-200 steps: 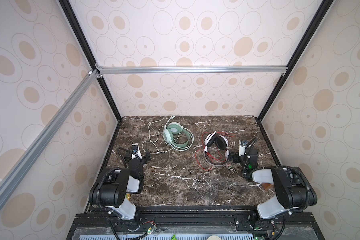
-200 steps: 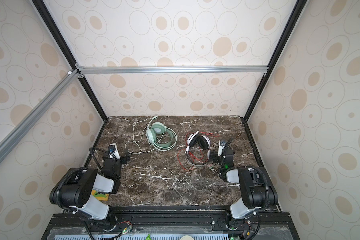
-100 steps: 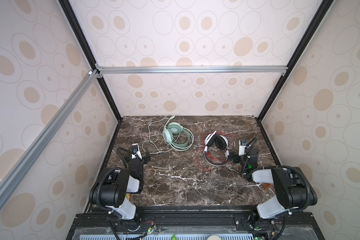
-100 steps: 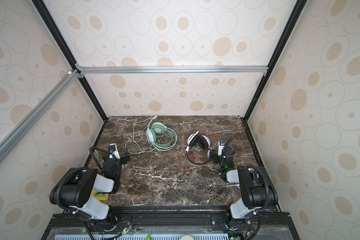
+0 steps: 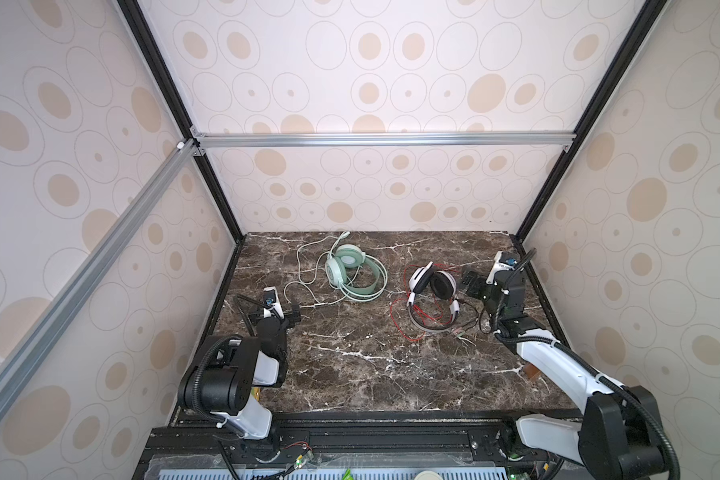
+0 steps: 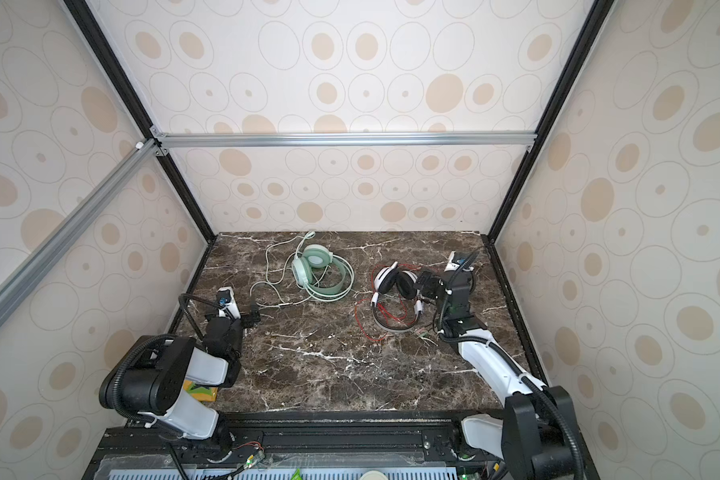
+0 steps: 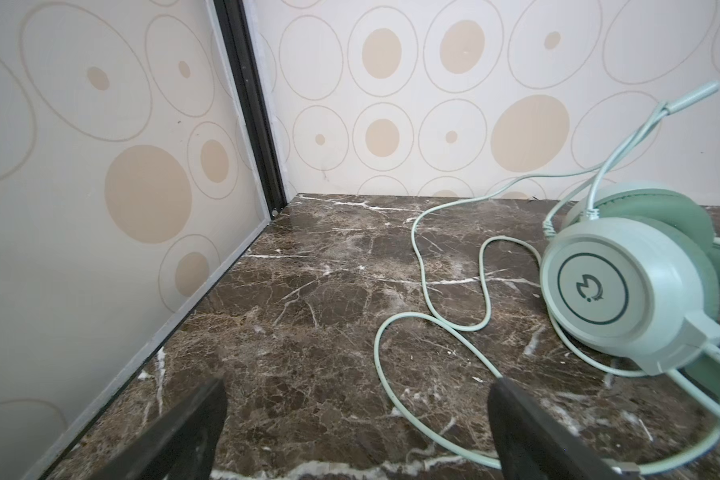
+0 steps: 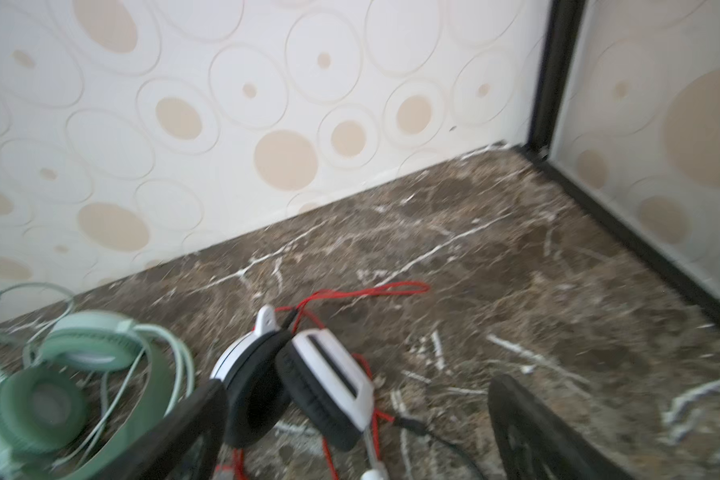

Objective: Wrap the headphones

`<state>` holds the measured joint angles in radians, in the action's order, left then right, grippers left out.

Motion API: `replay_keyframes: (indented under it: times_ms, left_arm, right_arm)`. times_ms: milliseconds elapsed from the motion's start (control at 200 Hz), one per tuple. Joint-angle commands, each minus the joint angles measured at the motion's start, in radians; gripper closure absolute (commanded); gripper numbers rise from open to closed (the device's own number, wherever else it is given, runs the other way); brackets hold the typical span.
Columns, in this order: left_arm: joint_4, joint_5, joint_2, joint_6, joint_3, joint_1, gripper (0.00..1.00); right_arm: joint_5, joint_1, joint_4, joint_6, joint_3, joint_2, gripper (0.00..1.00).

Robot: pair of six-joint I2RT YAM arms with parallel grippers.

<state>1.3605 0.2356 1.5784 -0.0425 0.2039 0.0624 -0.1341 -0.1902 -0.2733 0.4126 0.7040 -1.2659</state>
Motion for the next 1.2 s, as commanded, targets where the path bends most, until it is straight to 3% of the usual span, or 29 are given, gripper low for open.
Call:
replay_keyframes:
  times_ms: [0,55,105,145,205,315,545,645,830,910,1195]
  left_arm:
    - [0.101,0.148,-0.077,0.063,-0.055,0.06,0.02]
    - [0.097,0.335,-0.152,0.134,-0.068,0.156,0.02]
    - [0.112,0.383,-0.227,0.202,-0.083,0.227,0.02]
    - [0.138,0.411,-0.298,0.162,-0.1,0.262,0.02]
    - [0.097,0.316,-0.428,0.057,-0.129,0.273,0.02]
    - [-0.308,0.28,-0.639,-0.239,-0.06,0.271,0.02]
    - [-0.595,0.075,-0.651,-0.471,0.045,0.263,0.02]
    - [-0.655,0.038,-0.656,-0.579,0.047,0.262,0.02]
    - [-0.59,-0.056,-0.717,-0.639,-0.044,0.255,0.02]
    - [-0.628,-0.082,-0.73,-0.608,-0.032,0.255,0.02]
    - [-0.7,-0.088,-0.753,-0.581,-0.02,0.254,0.02]
  right_arm:
    - [0.186,-0.046,0.126,0.041,0.099,-0.105,0.0]
    - [0.201,-0.084,0.205,-0.012,0.194,-0.17,0.0]
    - [0.227,-0.136,0.265,-0.055,0.28,-0.232,0.0]
    - [0.255,-0.163,0.315,-0.081,0.351,-0.287,0.01]
    - [0.249,-0.208,0.387,-0.105,0.454,-0.362,0.03]
    - [0.173,-0.296,0.485,-0.145,0.638,-0.489,0.04]
    - [0.25,-0.335,0.754,-0.32,1.158,-0.848,0.03]
    - [0.263,-0.331,0.862,-0.438,1.386,-1.0,0.03]
    - [0.444,-0.292,1.029,-0.562,1.776,-1.261,0.04]
    - [0.489,-0.268,1.024,-0.52,1.84,-1.32,0.04]
    - [0.5,-0.243,0.929,-0.425,1.821,-1.369,0.01]
